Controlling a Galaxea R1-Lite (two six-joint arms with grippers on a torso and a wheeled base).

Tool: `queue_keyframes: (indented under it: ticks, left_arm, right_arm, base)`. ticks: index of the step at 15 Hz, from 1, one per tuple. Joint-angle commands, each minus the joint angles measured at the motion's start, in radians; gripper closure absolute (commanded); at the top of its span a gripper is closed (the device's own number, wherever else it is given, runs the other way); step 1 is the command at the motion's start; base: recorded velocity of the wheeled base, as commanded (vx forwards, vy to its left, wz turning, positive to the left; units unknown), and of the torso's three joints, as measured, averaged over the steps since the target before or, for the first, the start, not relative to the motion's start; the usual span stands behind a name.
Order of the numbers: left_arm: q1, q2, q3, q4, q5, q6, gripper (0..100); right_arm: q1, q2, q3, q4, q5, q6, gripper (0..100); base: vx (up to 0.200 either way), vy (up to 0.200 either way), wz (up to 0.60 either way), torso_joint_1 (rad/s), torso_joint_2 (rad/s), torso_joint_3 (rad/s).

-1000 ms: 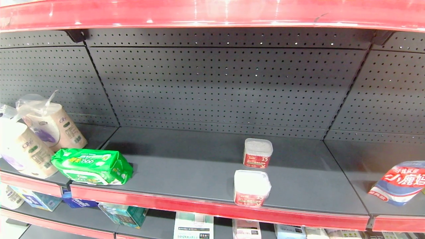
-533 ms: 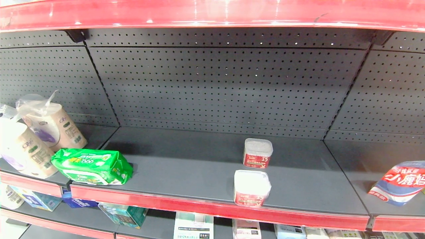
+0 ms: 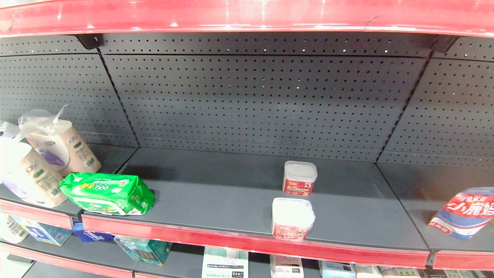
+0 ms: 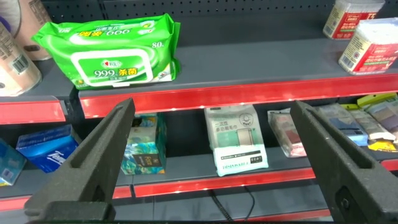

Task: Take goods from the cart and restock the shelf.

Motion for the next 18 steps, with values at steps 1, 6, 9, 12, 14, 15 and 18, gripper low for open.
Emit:
queue_keyframes:
  ticks: [1,6,9,12,14,15,18]
  left_arm:
    - [0.169,0.01,0.0,0.0,0.0,0.0,0]
    - [0.169,-0.102,0.0,0.0,0.0,-0.002,0]
    - [0.169,-0.102,0.0,0.0,0.0,-0.002,0]
    - [0.169,-0.102,0.0,0.0,0.0,-0.002,0]
    - [0.169,-0.102,0.0,0.0,0.0,0.0,0]
    - [0.169,-0.102,0.0,0.0,0.0,0.001,0]
    - [0.169,-0.102,0.0,0.0,-0.006,0.003,0]
  right_arm:
    - [0.0,0.002,0.0,0.0,0.0,-0.002,0]
    - [0.0,0.002,0.0,0.0,0.0,0.007,0]
    - [0.0,0.002,0.0,0.0,0.002,0.001,0]
    - [0.0,0.002,0.0,0.0,0.002,-0.004,0]
    - [0.0,0.002,0.0,0.0,0.002,-0.004,0]
    - [0.0,0.002,0.0,0.0,0.002,-0.004,0]
    - [0.0,0.002,0.0,0.0,0.002,-0.004,0]
  base:
    - [0.0,0.0,0.0,0.0,0.0,0.0]
    - [0.0,0.0,0.0,0.0,0.0,0.0]
    - [0.0,0.0,0.0,0.0,0.0,0.0]
    - [0.0,0.0,0.0,0.0,0.0,0.0]
    - [0.0,0.0,0.0,0.0,0.0,0.0]
    - [0.0,0.0,-0.6,-0.002,0.0,0.002]
    - [0.0,0.0,-0.6,0.004,0.0,-0.002]
